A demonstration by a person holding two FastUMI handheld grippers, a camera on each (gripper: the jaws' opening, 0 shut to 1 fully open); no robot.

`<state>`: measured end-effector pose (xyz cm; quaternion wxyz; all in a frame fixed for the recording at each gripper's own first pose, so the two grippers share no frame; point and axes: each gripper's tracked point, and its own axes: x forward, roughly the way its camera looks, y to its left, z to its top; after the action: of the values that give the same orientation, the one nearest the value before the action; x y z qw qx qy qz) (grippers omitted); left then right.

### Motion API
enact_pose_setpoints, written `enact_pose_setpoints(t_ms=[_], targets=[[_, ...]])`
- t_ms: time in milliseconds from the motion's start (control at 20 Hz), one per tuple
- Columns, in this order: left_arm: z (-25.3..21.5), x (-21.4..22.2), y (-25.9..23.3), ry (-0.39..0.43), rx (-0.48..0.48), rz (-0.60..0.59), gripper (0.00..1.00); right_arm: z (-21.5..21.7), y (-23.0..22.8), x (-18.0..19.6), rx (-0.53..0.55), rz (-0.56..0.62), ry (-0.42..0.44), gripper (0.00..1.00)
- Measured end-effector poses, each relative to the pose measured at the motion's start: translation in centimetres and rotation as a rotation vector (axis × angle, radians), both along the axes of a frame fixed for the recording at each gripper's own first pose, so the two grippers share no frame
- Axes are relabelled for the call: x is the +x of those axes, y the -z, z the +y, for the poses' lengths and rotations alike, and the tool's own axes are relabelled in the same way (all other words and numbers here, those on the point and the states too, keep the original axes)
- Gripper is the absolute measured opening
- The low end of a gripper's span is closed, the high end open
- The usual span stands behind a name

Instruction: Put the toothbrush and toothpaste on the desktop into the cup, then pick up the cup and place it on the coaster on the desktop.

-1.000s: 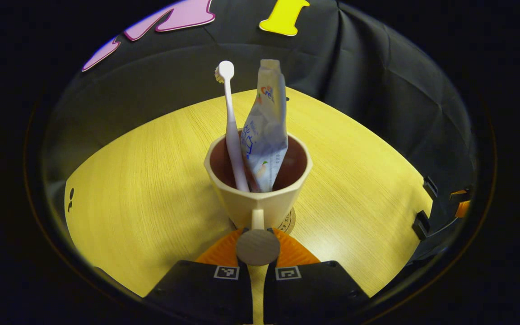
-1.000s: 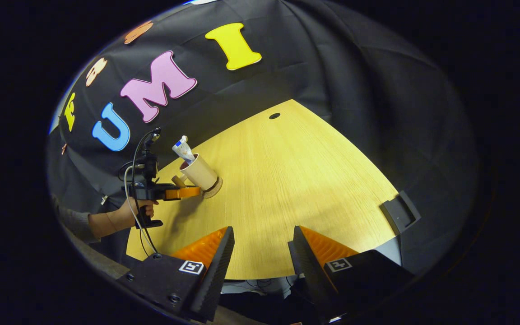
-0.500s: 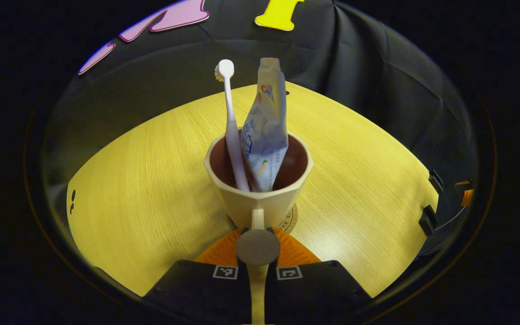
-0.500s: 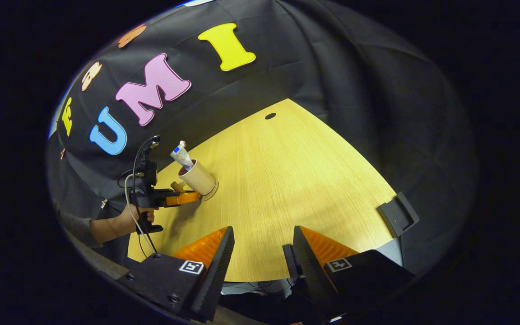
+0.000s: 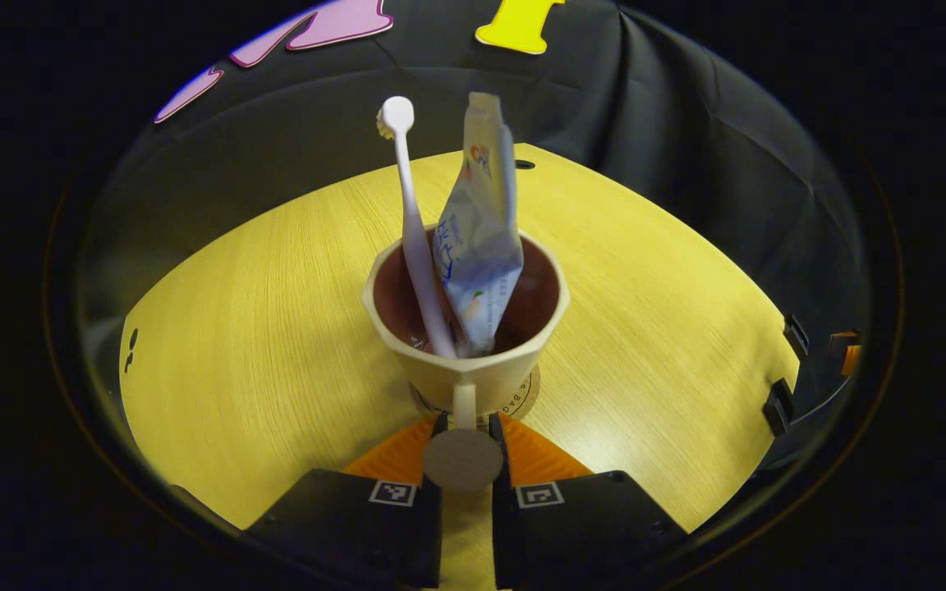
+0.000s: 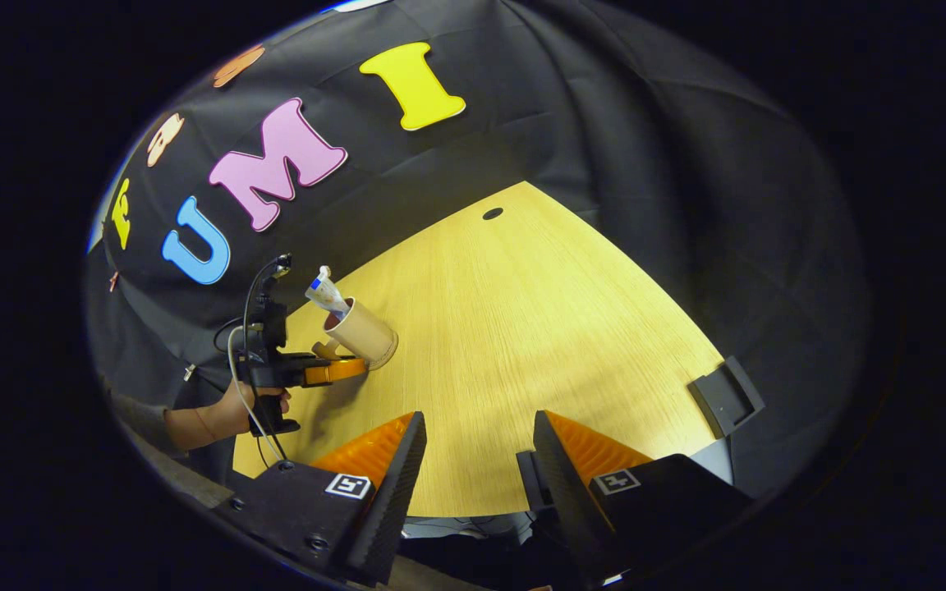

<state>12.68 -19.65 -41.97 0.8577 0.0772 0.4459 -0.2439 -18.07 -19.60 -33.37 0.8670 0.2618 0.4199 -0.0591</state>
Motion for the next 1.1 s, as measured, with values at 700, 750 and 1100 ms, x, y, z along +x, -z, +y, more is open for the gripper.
enact_pose_setpoints(t_ms=[700,750,1100], targets=[[5.0,-4.2,-4.6,-0.064,0.01,-0.098,1.0,6.2,-0.1,3.3,0.032,-0.017,-0.155,0.82],[5.6,-4.6,-5.4,-0.077,0.005,-0.109,0.99,6.9,-0.2,3.9,0.034,-0.022,-0.175,0.82],[11.5,-6.5,-12.7,-0.252,-0.102,-0.205,0.99,13.6,-1.7,8.6,0.068,-0.074,-0.331,0.83]])
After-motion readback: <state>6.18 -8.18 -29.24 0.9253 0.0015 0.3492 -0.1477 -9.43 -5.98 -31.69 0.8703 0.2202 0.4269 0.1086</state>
